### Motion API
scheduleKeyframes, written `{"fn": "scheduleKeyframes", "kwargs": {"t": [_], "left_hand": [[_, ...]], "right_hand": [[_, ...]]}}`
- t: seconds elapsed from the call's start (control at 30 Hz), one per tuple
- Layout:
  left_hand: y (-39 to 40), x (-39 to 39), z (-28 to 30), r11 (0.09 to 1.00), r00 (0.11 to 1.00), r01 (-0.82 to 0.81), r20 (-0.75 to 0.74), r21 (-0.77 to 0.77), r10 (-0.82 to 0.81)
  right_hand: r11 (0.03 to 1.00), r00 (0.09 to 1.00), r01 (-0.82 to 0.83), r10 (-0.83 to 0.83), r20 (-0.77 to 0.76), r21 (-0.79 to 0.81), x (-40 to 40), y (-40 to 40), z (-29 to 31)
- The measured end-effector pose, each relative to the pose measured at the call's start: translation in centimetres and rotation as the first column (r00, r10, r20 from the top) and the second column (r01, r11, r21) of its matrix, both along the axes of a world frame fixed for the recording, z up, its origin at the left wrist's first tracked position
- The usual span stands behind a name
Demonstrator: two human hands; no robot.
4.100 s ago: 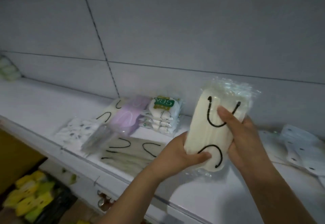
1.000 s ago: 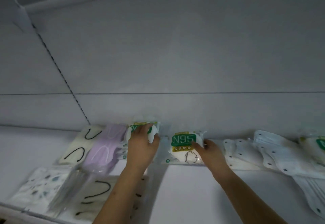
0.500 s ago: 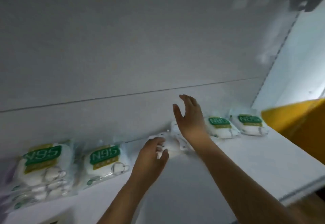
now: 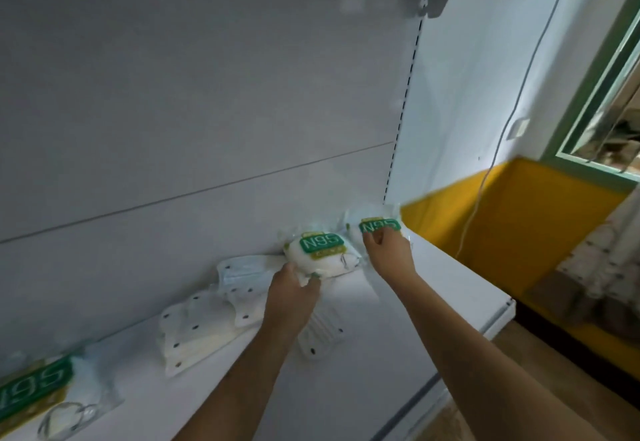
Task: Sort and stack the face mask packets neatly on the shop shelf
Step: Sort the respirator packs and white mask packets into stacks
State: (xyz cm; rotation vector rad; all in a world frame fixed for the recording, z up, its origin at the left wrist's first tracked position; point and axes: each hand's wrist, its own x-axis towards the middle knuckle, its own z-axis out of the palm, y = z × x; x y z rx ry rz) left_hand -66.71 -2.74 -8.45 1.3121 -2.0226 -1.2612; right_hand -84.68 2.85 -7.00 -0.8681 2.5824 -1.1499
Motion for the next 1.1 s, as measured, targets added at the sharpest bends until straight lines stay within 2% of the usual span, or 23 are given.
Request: {"fn": "scheduleKeyframes", "kwargs": {"t": [0.13, 0.2, 0.27, 0.33, 0.43, 0.5, 0.57, 0.63, 0.7, 0.77, 0.87, 0.97, 1.03, 1.1], "left_hand": [[-1.0, -3.5, -0.3, 0.989, 0.994, -0.109, 0.033, 0.101, 0.106], [-1.5, -4.0, -0.4, 0.982, 0.985, -0.163, 0.077, 0.094, 0.156], [-2.0, -4.6, -0.3, 0.968, 0.974, -0.227, 0.043, 0.107, 0.224], [-2.2, -4.8, 0.1, 0.954, 0.960, -0.262, -0.064, 0.144, 0.274], [-2.2, -4.7, 0.4, 0.926, 0.891, -0.338, -0.259, 0.168, 0.372], [-1.7, -4.2, 0.8, 0.896, 0.805, -0.363, -0.398, 0.256, 0.440], [-1.0, -2.7, 1.3, 0.890, 0.739, -0.305, -0.505, 0.340, 0.446], [-0.2, -0.4, 2.0, 0.897, 0.711, -0.256, -0.559, 0.360, 0.427], [0.2, 2.8, 2.2, 0.889, 0.684, -0.302, -0.571, 0.344, 0.453], [0.2, 7.1, 2.0, 0.863, 0.645, -0.386, -0.574, 0.325, 0.505], [0.4, 13.6, 1.4, 0.795, 0.587, -0.568, -0.571, 0.214, 0.573], [1.3, 19.7, 0.9, 0.688, 0.572, -0.726, -0.538, 0.020, 0.619], [2.2, 23.1, 0.3, 0.587, 0.614, -0.780, -0.445, -0.215, 0.652], [3.0, 25.9, -0.3, 0.453, 0.637, -0.740, -0.303, -0.497, 0.709]], "right_hand": [[0.972, 0.983, -0.177, 0.168, 0.067, 0.156, -2.0, -2.7, -1.3], [0.967, 0.979, -0.193, 0.178, 0.105, 0.166, -2.7, -3.3, -1.9], [0.972, 0.974, -0.181, 0.156, 0.167, 0.148, -3.4, -3.9, -2.2], [0.976, 0.952, -0.205, 0.180, 0.247, 0.080, -3.6, -4.3, -2.4], [0.973, 0.899, -0.172, 0.218, 0.380, -0.151, -3.0, -4.6, -1.7], [0.952, 0.773, -0.109, 0.262, 0.577, -0.286, -2.3, -4.5, -0.7], [0.935, 0.666, -0.075, 0.306, 0.680, -0.348, -1.0, -4.3, 0.2], [0.907, 0.644, -0.061, 0.355, 0.678, -0.417, 0.8, -4.1, 1.2], [0.878, 0.617, -0.113, 0.429, 0.659, -0.466, 3.3, -4.1, 2.0], [0.841, 0.532, -0.230, 0.530, 0.661, -0.489, 7.0, -4.3, 2.9], [0.790, 0.476, -0.428, 0.611, 0.633, -0.439, 12.7, -6.0, 3.0], [0.755, 0.448, -0.521, 0.640, 0.624, -0.399, 19.1, -8.6, 2.9], [0.727, 0.405, -0.559, 0.658, 0.635, -0.398, 23.1, -10.3, 2.9], [0.693, 0.359, -0.595, 0.683, 0.637, -0.407, 26.8, -11.9, 2.6]]}}
